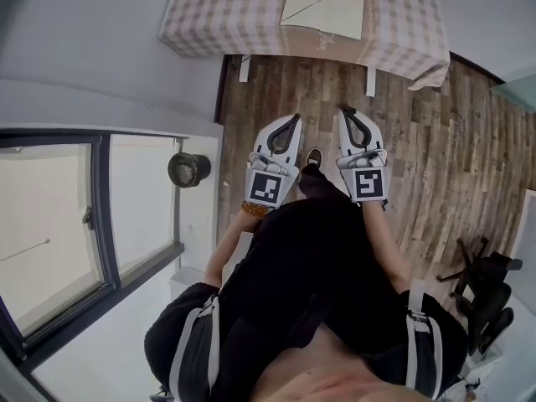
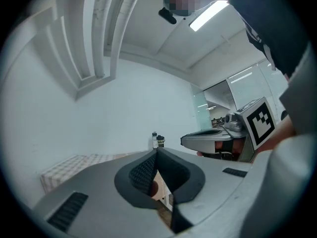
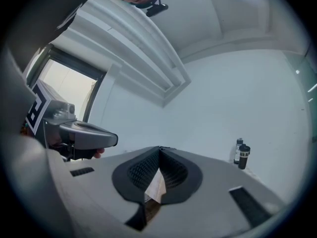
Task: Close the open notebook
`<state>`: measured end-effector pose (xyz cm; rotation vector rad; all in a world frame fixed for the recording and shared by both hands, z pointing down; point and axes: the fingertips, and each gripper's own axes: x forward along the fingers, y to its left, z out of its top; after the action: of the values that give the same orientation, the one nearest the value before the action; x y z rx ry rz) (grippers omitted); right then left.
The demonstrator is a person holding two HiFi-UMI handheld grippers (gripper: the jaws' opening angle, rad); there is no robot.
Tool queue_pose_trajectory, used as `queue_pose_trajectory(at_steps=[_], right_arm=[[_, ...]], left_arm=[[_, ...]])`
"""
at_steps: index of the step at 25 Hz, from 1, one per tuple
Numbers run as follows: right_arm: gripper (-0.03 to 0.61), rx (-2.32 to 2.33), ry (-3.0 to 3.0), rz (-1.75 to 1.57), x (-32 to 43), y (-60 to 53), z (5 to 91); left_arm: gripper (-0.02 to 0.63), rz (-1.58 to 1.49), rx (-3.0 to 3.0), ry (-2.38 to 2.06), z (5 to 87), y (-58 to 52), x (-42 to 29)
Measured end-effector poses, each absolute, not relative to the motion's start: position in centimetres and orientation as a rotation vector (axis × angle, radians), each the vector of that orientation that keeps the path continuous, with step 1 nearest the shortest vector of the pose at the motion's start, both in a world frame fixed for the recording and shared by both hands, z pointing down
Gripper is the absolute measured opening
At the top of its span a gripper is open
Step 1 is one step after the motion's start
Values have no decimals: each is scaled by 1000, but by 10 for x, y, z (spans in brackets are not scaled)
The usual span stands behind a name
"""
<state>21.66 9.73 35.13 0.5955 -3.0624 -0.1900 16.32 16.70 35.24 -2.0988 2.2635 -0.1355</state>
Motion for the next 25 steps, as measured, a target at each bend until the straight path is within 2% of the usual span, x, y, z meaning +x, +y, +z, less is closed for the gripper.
queue_pose_trajectory(at_steps=[10,25], right_arm=[[0,569,-3062,-165,145,25,363],[0,636,-2914,-145,94,-34,400]], left_arm=[[2,-166,-2079,2318,352,102,90],[2,-104,-2205,2350,406,35,17]])
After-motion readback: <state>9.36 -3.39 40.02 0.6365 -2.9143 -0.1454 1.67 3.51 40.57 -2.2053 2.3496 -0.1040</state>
